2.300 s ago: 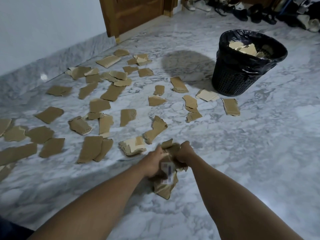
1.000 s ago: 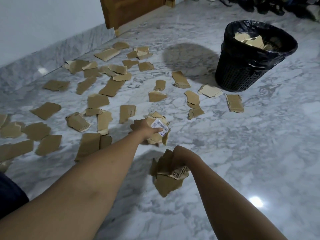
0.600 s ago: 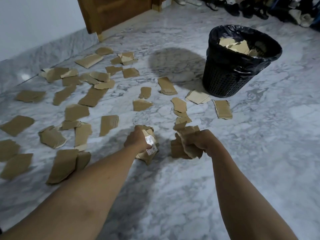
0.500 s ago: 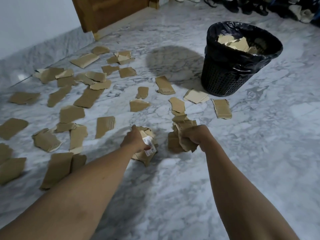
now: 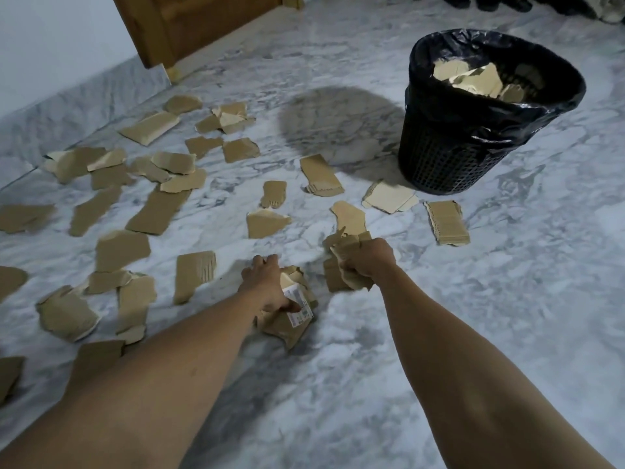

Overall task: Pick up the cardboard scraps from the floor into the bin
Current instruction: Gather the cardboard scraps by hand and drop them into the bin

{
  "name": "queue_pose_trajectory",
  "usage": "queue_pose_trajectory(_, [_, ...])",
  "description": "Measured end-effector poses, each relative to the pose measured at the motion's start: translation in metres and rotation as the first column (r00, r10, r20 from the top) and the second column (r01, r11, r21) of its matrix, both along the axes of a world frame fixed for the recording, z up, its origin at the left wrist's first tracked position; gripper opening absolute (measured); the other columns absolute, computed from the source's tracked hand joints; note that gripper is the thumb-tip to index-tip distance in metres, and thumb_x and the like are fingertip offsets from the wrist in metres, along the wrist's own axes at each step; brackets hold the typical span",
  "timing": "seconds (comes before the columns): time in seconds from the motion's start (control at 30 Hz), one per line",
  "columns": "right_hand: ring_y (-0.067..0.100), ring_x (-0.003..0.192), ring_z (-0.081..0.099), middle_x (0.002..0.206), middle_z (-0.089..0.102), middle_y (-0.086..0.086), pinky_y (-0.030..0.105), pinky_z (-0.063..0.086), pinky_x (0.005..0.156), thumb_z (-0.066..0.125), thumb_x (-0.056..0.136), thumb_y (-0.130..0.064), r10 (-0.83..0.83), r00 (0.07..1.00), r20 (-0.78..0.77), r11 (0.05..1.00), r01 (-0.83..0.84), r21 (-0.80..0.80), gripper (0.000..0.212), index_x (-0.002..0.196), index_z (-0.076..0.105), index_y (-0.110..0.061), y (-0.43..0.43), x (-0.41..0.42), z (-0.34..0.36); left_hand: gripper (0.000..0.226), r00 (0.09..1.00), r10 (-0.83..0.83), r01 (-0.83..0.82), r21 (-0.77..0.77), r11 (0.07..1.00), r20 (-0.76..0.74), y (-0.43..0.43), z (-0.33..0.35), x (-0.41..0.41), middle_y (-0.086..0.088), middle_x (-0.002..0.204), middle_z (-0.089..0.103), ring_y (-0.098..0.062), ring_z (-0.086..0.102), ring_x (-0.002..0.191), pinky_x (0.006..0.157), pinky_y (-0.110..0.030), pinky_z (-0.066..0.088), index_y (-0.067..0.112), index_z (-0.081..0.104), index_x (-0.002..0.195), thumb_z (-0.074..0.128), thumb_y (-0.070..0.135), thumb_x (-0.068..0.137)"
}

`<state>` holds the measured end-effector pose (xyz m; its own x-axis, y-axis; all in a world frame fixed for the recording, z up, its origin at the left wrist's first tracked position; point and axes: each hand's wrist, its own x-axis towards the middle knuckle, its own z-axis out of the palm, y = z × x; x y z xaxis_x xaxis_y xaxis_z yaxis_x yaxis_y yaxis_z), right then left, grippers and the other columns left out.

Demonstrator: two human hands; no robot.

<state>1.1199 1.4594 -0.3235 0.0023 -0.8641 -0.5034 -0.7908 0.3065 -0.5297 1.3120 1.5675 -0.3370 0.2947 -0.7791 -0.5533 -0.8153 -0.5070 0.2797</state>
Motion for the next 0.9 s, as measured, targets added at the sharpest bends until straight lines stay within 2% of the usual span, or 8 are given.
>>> queue_pose_trajectory(0.1, [0.020, 0.058, 0.059, 0.065, 0.060, 0.006, 0.026, 0.048, 0.052, 0.078, 0.065, -0.019, 0.107, 0.994, 0.035, 0.987, -0.110, 0.115, 0.025, 0.058, 0.055, -0.015, -0.004, -0.013, -0.001, 0.096, 0.999, -0.016, 0.015, -0.022, 1.000, -0.036, 0.000, -0.005, 0.006, -0.008, 0.132, 0.031, -0.034, 0.038, 0.118, 0.094, -0.043, 0.044, 0.027, 0.034, 0.132, 0.090, 0.051, 0.058])
queue_pose_trajectory(0.3, [0.030, 0.086, 0.070, 0.092, 0.071, 0.012, 0.046, 0.059, 0.084, 0.086, 0.068, -0.016, 0.047, 0.992, 0.116, 0.956, -0.078, 0.284, 0.030, 0.091, 0.070, -0.008, -0.005, -0.070, 0.004, 0.096, 0.999, -0.014, 0.015, 0.022, 1.000, -0.052, -0.007, -0.008, 0.010, -0.010, 0.134, 0.026, -0.035, 0.037, 0.122, 0.100, -0.041, 0.040, 0.026, 0.032, 0.134, 0.087, 0.055, 0.061])
queue_pose_trajectory(0.4, [0.027, 0.069, 0.064, 0.078, 0.067, 0.010, 0.038, 0.056, 0.061, 0.084, 0.069, -0.016, -0.081, 0.945, 0.316, 0.968, -0.001, 0.251, 0.025, 0.084, 0.067, -0.006, -0.016, -0.069, 0.018, 0.095, 0.998, 0.008, -0.007, 0.011, 1.000, -0.060, -0.008, -0.008, 0.008, -0.011, 0.134, 0.027, -0.034, 0.037, 0.122, 0.101, -0.038, 0.036, 0.025, 0.031, 0.135, 0.086, 0.055, 0.063])
queue_pose_trajectory(0.47, [0.029, 0.069, 0.067, 0.085, 0.070, 0.016, 0.034, 0.053, 0.054, 0.085, 0.068, -0.016, -0.164, 0.900, 0.403, 0.977, 0.093, 0.191, 0.037, 0.095, 0.068, 0.002, -0.027, -0.053, 0.020, 0.095, 0.998, 0.038, -0.039, -0.009, 0.999, -0.055, -0.008, -0.010, 0.007, -0.011, 0.133, 0.029, -0.033, 0.038, 0.120, 0.101, -0.038, 0.035, 0.025, 0.032, 0.135, 0.085, 0.058, 0.063])
queue_pose_trajectory(0.57, [0.030, 0.097, 0.069, 0.110, 0.070, 0.014, 0.041, 0.060, 0.077, 0.087, 0.061, -0.027, -0.226, 0.871, 0.436, 0.974, 0.207, 0.090, 0.064, 0.114, 0.065, 0.001, -0.048, -0.013, 0.007, 0.100, 0.991, 0.117, -0.120, -0.032, 0.992, -0.070, -0.009, -0.012, 0.004, -0.010, 0.132, 0.028, -0.035, 0.037, 0.120, 0.100, -0.040, 0.038, 0.026, 0.032, 0.135, 0.084, 0.063, 0.059])
queue_pose_trajectory(0.67, [0.028, 0.116, 0.058, 0.125, 0.060, 0.008, 0.043, 0.052, 0.097, 0.083, 0.057, -0.049, -0.218, 0.949, 0.229, 0.975, 0.221, 0.013, 0.086, 0.127, 0.056, -0.006, -0.055, 0.024, 0.004, 0.102, 0.986, 0.158, -0.159, -0.009, 0.987, -0.060, -0.012, -0.012, 0.002, -0.012, 0.135, 0.024, -0.039, 0.034, 0.124, 0.101, -0.044, 0.038, 0.025, 0.029, 0.137, 0.083, 0.065, 0.060])
queue_pose_trajectory(0.77, [0.029, 0.116, 0.054, 0.121, 0.059, 0.005, 0.044, 0.047, 0.100, 0.077, 0.066, -0.039, -0.203, 0.976, 0.082, 0.979, 0.205, -0.008, 0.060, 0.116, 0.056, -0.013, -0.058, 0.041, -0.003, 0.101, 0.978, 0.202, -0.202, 0.000, 0.979, -0.057, -0.016, -0.013, 0.001, -0.013, 0.136, 0.022, -0.039, 0.030, 0.127, 0.105, -0.046, 0.038, 0.023, 0.031, 0.135, 0.085, 0.062, 0.059])
queue_pose_trajectory(0.9, [0.018, 0.070, 0.063, 0.078, 0.064, 0.000, 0.038, 0.058, 0.081, 0.074, 0.064, -0.019, -0.224, 0.959, 0.172, 0.975, 0.223, 0.027, 0.026, 0.083, 0.056, -0.016, -0.059, 0.040, -0.007, 0.103, 0.976, 0.207, -0.207, 0.011, 0.978, -0.064, -0.017, -0.015, 0.003, -0.013, 0.135, 0.021, -0.039, 0.030, 0.128, 0.105, -0.046, 0.039, 0.023, 0.031, 0.135, 0.085, 0.062, 0.057])
